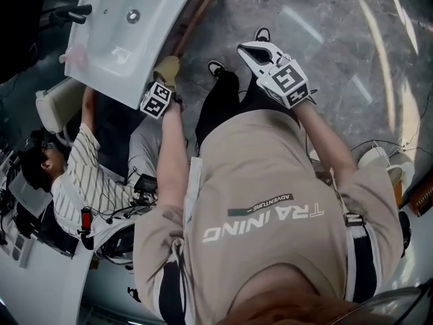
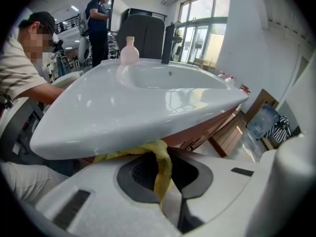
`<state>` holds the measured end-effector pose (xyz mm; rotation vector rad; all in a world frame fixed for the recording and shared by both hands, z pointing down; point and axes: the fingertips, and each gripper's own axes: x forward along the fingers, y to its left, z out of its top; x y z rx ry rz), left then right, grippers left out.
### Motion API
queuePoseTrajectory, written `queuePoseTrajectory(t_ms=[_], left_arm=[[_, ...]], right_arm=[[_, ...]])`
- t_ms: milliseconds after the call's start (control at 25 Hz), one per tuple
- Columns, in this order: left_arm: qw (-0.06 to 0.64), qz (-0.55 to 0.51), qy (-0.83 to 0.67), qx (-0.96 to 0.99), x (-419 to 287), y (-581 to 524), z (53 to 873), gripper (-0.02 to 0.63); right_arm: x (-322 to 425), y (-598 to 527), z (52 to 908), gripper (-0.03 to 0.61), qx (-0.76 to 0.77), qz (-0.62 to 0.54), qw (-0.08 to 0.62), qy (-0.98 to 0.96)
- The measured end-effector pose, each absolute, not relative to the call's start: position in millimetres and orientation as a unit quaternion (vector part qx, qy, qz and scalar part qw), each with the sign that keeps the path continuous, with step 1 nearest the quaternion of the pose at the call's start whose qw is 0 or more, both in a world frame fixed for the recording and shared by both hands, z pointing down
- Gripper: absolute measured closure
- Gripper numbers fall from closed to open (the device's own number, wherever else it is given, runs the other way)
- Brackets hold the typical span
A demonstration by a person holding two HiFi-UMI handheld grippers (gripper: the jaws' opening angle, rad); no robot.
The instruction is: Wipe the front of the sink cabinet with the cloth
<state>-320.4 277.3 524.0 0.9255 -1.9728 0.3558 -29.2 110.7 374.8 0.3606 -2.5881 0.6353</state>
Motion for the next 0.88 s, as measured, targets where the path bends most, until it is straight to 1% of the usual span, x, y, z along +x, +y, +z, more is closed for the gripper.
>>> queuePoseTrajectory(t_ms=[400,880], left_arm=[[0.448,0.137,-0.799,0.377,-297.9,224.7,523.3,0.574],[0.448,0.117,-0.802,0.377,-263.1,134.4,533.5,0.574]], right_arm=[[-25.0,78.7,372.1,0.566,0.106,0.225,0.228,-0.941],[3.3,2.1,384.4,0.566,0.091,0.225,0.245,-0.939]])
